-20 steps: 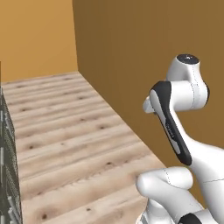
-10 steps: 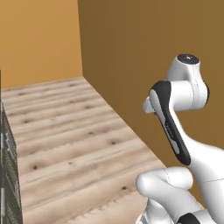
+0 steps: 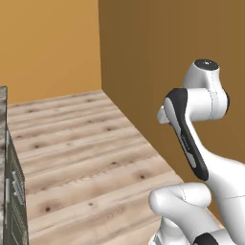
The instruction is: Retrieve the butter from the fridge and place it on a plate on the dining table. Then retrieve the butter knife by the fridge and place it near the plate.
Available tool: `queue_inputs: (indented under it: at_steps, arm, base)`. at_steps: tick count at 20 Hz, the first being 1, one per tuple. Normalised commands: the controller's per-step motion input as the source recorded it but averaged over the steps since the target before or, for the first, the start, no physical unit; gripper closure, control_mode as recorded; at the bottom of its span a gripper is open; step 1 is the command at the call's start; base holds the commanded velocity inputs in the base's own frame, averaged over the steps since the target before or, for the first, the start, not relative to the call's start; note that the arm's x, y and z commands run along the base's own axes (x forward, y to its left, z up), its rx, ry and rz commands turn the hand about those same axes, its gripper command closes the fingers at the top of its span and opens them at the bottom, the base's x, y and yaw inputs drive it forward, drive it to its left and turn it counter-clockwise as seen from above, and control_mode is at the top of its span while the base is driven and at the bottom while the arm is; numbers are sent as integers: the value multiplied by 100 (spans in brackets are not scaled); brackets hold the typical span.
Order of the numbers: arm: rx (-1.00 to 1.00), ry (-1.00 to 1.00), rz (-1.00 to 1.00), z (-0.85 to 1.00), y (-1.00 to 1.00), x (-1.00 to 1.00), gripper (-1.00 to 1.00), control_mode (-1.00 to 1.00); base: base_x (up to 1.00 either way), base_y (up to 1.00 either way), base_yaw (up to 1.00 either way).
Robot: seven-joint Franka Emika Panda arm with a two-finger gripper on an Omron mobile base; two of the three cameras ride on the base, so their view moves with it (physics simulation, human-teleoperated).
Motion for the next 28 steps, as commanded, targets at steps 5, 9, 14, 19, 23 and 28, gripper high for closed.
queue_inputs:
  at_steps: [5,9,14,19,23,28]
  arm:
    - [0,0,0,0,0,0,100,100]
    - [0,0,0,0,0,0,100,100]
    - [0,0,0,0,0,0,100,100]
    - [0,0,0,0,0,0,100,100]
    - [0,0,0,0,0,0,100,100]
    - [0,0,0,0,0,0,100,100]
  base:
    - [100,16,16]
    - [100,9,19]
    - [100,9,22]
    - [100,2,26]
    - [100,1,28]
    - [100,0,34]
